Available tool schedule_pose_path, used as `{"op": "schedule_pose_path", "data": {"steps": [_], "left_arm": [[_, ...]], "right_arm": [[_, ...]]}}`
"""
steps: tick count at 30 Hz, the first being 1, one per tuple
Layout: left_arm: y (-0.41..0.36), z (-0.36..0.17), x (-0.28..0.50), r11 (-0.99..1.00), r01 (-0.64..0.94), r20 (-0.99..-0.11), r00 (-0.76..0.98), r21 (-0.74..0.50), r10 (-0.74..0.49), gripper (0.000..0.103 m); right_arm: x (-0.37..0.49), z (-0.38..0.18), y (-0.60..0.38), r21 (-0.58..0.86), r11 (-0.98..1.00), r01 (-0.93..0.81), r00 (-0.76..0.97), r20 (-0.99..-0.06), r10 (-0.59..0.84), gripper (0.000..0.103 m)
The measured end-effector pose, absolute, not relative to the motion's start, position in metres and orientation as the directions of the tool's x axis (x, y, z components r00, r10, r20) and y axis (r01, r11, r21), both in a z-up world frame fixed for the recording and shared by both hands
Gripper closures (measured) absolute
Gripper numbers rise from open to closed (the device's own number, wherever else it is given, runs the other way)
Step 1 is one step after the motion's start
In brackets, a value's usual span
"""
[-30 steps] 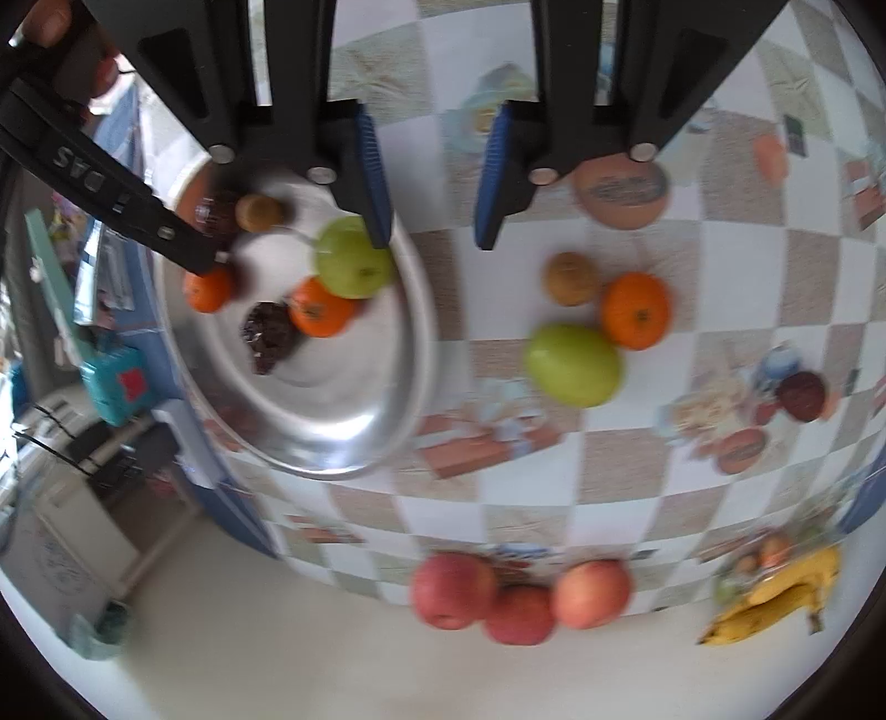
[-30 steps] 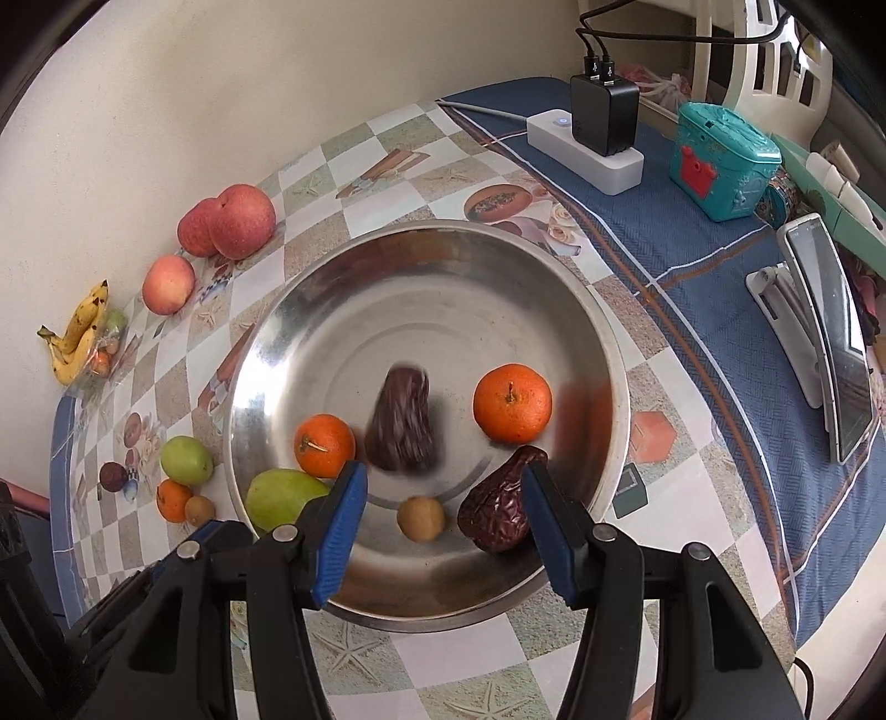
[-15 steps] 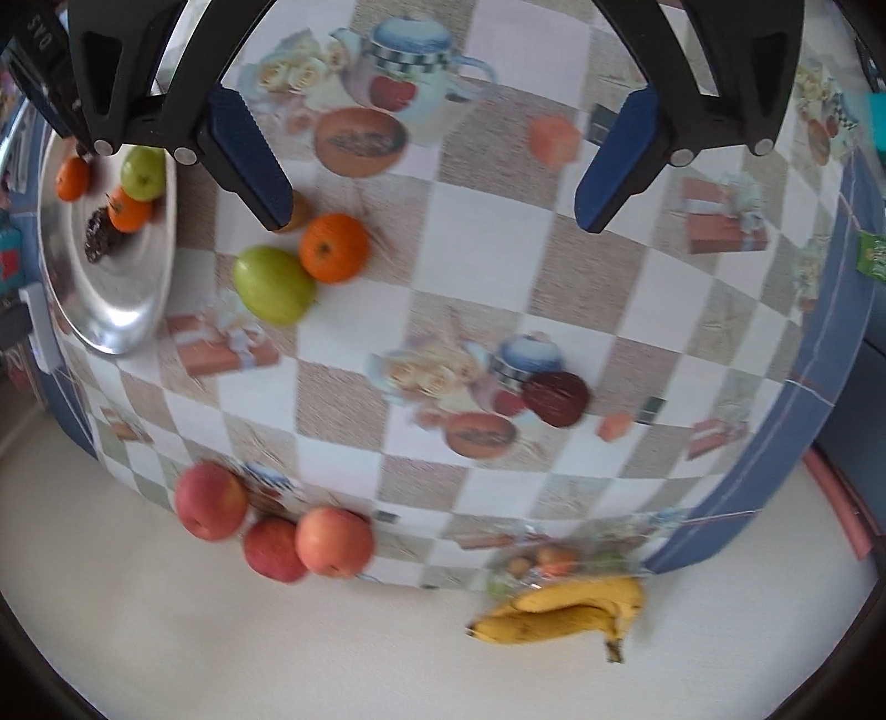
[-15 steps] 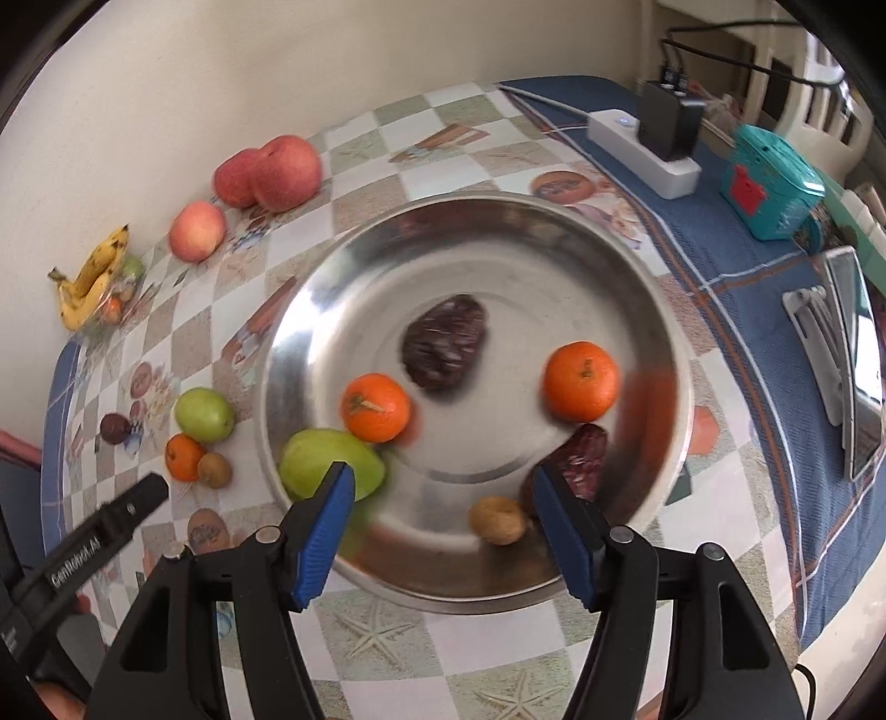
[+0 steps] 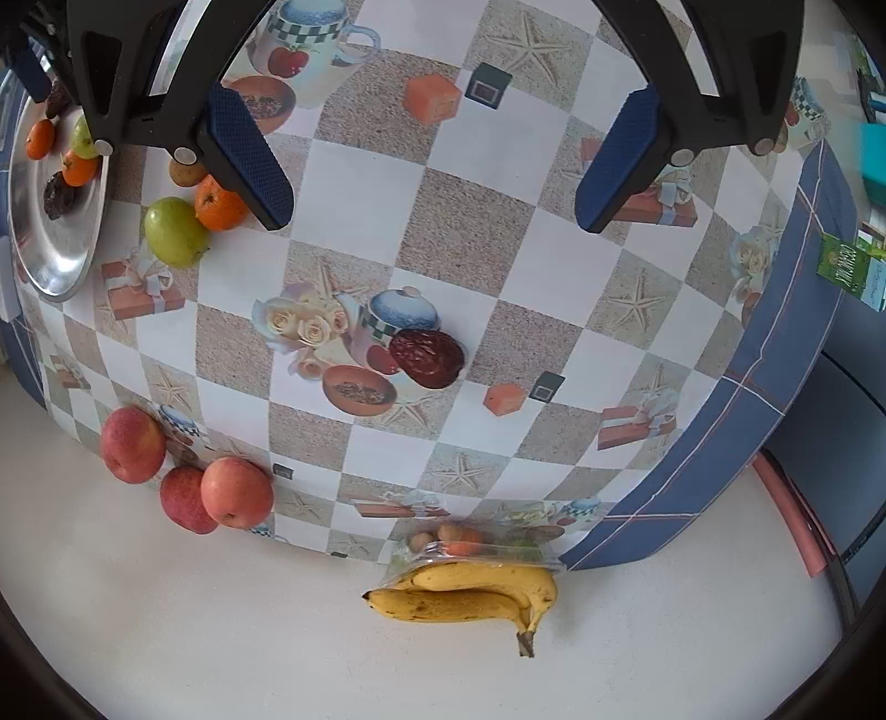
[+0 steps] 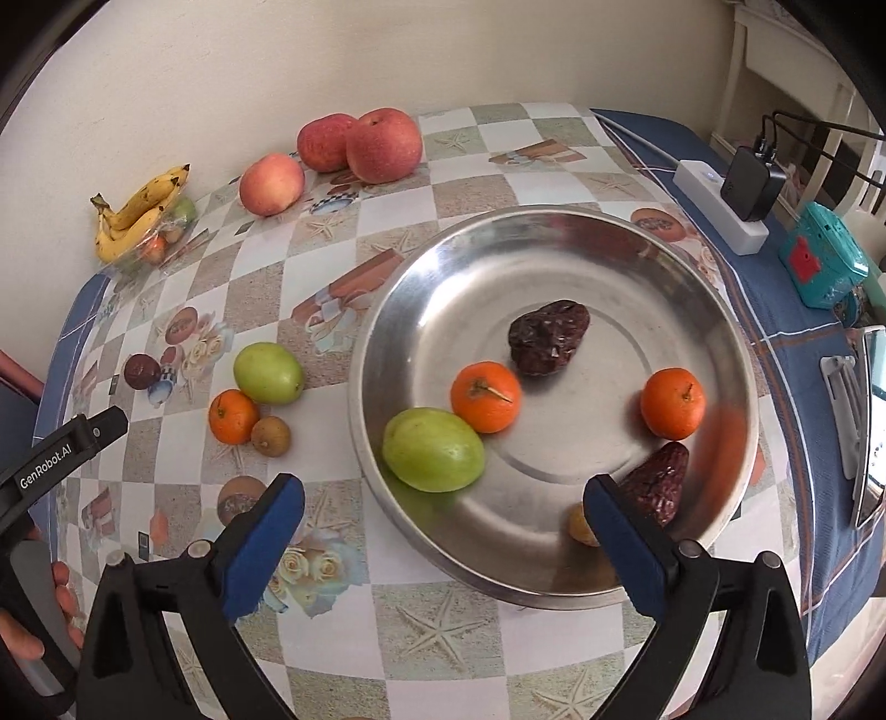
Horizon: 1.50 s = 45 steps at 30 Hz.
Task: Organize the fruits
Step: 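Grasp an orange with the left tool while the right tool grasps a brown kiwi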
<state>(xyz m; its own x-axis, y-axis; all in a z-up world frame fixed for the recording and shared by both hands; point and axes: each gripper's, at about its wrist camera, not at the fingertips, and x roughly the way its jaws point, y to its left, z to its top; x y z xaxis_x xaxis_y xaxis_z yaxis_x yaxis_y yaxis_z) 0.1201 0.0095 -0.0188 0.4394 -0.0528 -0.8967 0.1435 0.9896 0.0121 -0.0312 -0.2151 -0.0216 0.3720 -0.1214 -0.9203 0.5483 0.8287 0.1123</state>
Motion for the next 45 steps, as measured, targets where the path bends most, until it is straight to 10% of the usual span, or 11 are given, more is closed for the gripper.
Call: {"op": "schedule_pose_path", "data": {"steps": [37, 45], "left_arm": [[0.014, -0.011, 0.150, 0.969, 0.206, -0.853, 0.474, -0.134, -0.219, 0.000], [-0.015, -0.019, 0.148, 0.945, 0.283, -0.872, 0.405, -0.166, -0.274, 0.000]], "right_arm": [[0.036, -0.017, -0.148, 0.102, 0.899, 0.427, 0.409, -0.908, -0.091, 0.002], [0.050, -0.026, -0.148, 0.109, 0.915, 0.389, 0.403, -0.913, -0.063, 0.021]]}}
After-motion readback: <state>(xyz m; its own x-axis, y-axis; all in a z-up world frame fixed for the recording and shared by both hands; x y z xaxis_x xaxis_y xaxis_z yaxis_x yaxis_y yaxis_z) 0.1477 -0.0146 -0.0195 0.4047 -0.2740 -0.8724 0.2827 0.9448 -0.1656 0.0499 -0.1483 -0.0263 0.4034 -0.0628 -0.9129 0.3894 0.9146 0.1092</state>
